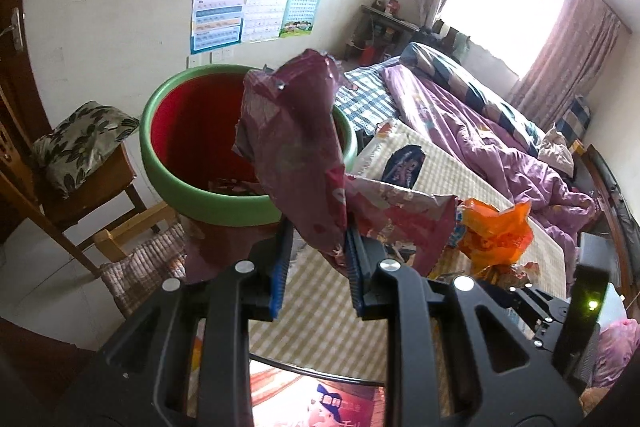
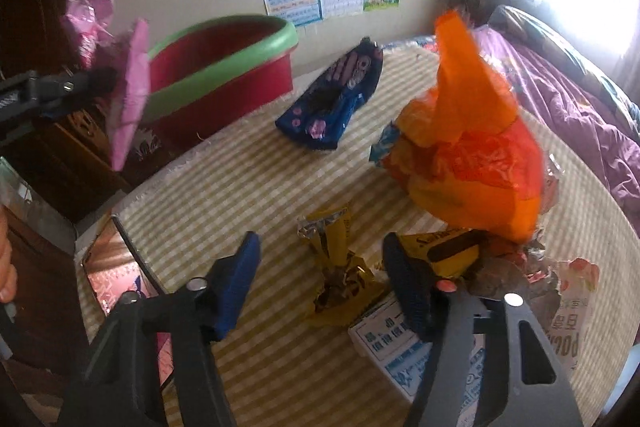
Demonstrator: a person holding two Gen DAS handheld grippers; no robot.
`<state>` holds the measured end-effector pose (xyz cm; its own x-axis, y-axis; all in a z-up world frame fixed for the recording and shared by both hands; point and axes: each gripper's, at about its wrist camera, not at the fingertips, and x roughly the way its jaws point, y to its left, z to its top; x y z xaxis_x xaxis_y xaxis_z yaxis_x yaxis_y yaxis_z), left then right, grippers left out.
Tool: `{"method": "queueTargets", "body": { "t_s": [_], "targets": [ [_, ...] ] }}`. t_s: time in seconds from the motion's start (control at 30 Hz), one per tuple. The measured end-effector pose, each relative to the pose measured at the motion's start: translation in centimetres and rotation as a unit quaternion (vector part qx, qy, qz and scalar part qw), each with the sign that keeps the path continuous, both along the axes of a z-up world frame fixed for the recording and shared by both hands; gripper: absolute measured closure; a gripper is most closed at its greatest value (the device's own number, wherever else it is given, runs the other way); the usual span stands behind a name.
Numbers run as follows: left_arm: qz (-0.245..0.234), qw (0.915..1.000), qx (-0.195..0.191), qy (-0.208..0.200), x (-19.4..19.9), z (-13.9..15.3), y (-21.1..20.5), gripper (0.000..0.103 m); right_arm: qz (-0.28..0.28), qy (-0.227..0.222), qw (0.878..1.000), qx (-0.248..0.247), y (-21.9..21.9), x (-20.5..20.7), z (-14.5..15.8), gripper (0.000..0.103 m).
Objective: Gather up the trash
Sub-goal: 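Grasp the yellow wrapper with the right gripper while the left gripper holds the pink wrapper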
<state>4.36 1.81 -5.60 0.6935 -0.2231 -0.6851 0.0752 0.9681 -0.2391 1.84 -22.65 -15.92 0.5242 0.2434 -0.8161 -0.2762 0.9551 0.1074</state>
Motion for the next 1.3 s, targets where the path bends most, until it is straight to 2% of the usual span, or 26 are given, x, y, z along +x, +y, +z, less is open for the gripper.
{"method": "queueTargets", "body": {
  "t_s": [0.2, 0.23, 0.37, 0.7, 1.0, 1.3],
  "targets": [
    [0.005, 1.0000, 0.000, -0.001, -0.3, 0.0, 0.6, 0.079, -0.007, 0.022, 1.000, 0.005, -0.1, 0.3, -0.7, 0.076],
    [0.007, 1.0000, -0.001, -0.001, -0.4, 0.0, 0.7, 0.079, -0.010, 0.020, 1.000, 0.009, -0.3, 0.2, -0.7, 0.084],
    [0.010, 1.0000, -0.001, -0.001, -0.6, 0.0, 0.8, 0.079, -0.019, 0.006, 1.000, 0.021, -0.7, -0.2, -0.1, 0.093],
    [0.007, 1.0000, 0.001, -0.001, -0.5, 0.0, 0.9, 0.079, -0.035, -0.019, 0.998, 0.049, -2.1, -1.7, 1.5, 0.095],
    [0.004, 1.0000, 0.001, 0.002, -0.4, -0.1, 0.7, 0.079, -0.036, -0.013, 0.998, 0.054, -2.0, -1.4, 1.2, 0.095],
    [-0.002, 1.0000, 0.007, 0.000, -0.4, -0.3, 0.6, 0.079, -0.047, -0.042, 0.995, 0.080, -2.2, -2.4, 3.4, 0.095]
  ]
}}
